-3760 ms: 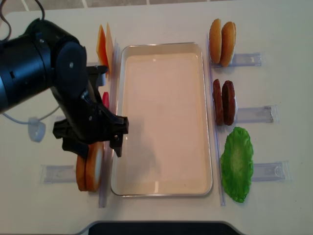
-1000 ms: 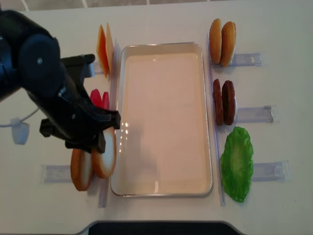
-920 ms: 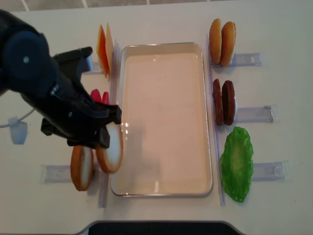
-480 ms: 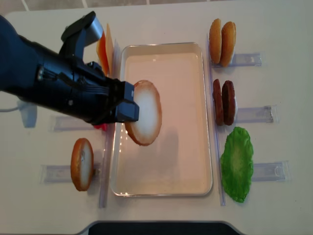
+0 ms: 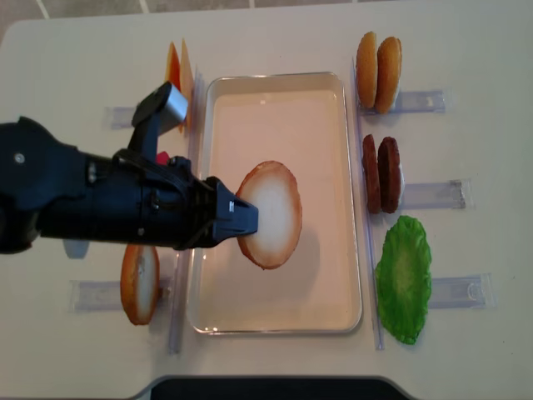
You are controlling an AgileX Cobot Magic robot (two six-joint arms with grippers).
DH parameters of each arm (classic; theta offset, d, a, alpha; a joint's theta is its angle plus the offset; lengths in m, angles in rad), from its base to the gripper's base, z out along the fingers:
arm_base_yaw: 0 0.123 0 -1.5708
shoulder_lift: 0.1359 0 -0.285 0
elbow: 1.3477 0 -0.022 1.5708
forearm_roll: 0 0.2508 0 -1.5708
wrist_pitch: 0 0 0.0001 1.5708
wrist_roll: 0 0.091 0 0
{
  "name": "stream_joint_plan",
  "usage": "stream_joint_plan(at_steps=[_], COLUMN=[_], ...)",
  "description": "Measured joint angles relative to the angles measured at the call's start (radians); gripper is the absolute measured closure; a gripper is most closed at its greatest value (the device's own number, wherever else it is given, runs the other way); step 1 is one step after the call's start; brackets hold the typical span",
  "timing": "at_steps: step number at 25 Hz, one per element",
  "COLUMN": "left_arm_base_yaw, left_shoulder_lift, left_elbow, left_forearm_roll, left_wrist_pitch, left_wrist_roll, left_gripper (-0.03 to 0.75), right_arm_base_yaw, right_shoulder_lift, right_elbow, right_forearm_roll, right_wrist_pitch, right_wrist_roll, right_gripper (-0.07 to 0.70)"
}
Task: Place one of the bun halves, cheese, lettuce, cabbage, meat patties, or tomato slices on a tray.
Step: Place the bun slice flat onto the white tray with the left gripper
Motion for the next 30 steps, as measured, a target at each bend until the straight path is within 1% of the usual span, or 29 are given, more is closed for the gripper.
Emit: stream_joint_plan(at_steps=[3,7,10,12,14,16,18,24,30], left_arm_base_yaw=[0.049,0.093,0.102,0.103,0.103,0.103,0.103,0.103,0.103], left_shoulder_lift=[0.033,0.1,0.168,0.221,0.269,0.313,0.341,0.397,0.435], left_elbow=[0.026,0.031,0.031,0.031,0.031,0.031,0.031,0.031,0.029], left_forearm_roll=[-0.077,-0.111,-0.195,-0.282,-0.37,-0.42,-0.444,-0.458,-0.478], left_wrist_pitch=[-0.002,-0.004,-0.006,0.008,0.037,0.049,0.051,0.051,0.051], left_wrist_roll=[0.09,0.13,0.218,0.305,0.392,0.438,0.457,0.465,0.499], left_gripper=[0.568,0.568,0.568,0.568,0.569,0.57,0.57,0.57,0.57], right_arm_base_yaw=[0.0,0.0,0.0,0.0,0.0,0.0,0.0,0.0,0.0], right_shoulder_lift=[0.0,0.0,0.0,0.0,0.0,0.0,0.0,0.0,0.0], right_elbow=[0.0,0.0,0.0,0.0,0.0,0.0,0.0,0.0,0.0], right_forearm_roll=[0.0,0.0,0.0,0.0,0.0,0.0,0.0,0.0,0.0], right_wrist_pitch=[0.0,0.0,0.0,0.0,0.0,0.0,0.0,0.0,0.0], right_wrist_roll=[0.0,0.0,0.0,0.0,0.0,0.0,0.0,0.0,0.0], right_gripper=[0.097,0.097,0.097,0.097,0.097,0.097,0.097,0.097,0.097])
